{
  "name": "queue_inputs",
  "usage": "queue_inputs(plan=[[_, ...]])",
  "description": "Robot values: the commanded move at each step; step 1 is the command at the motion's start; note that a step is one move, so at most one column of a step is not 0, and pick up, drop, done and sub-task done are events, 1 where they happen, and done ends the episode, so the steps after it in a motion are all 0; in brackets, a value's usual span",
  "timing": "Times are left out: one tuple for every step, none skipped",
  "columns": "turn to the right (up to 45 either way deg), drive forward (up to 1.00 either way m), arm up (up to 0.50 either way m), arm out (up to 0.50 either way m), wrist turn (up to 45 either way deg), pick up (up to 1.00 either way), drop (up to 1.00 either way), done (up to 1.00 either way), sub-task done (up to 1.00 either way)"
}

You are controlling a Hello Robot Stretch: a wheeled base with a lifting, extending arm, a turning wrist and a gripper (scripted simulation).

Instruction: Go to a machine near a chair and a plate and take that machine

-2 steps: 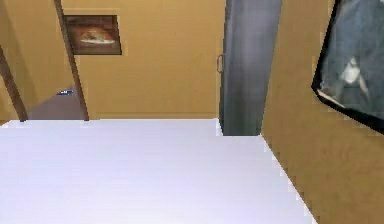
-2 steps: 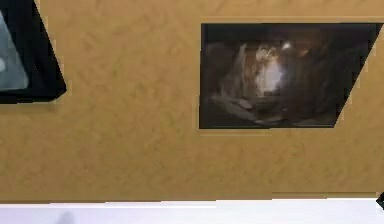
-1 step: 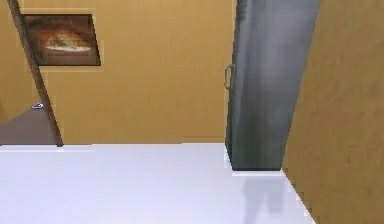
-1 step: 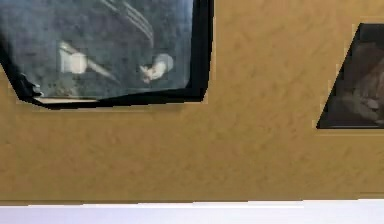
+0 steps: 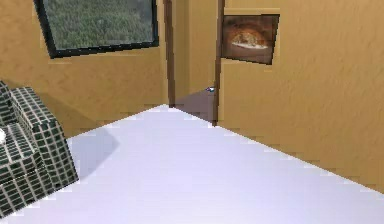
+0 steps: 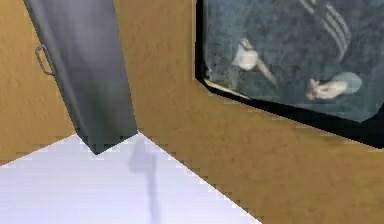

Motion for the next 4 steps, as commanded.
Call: queue_inputs(plan=[[0.0,1.0,0.0,0.0,0.0,0.0,0.0,0.0,0.0],[-3.0,0.0,0.0,0.0,0.0,0.0,0.0,0.0,0.0],[0.0,1.0,0.0,0.0,0.0,0.0,0.0,0.0,0.0],[0.0,0.95,0.0,0.0,0.0,0.0,0.0,0.0,0.0]])
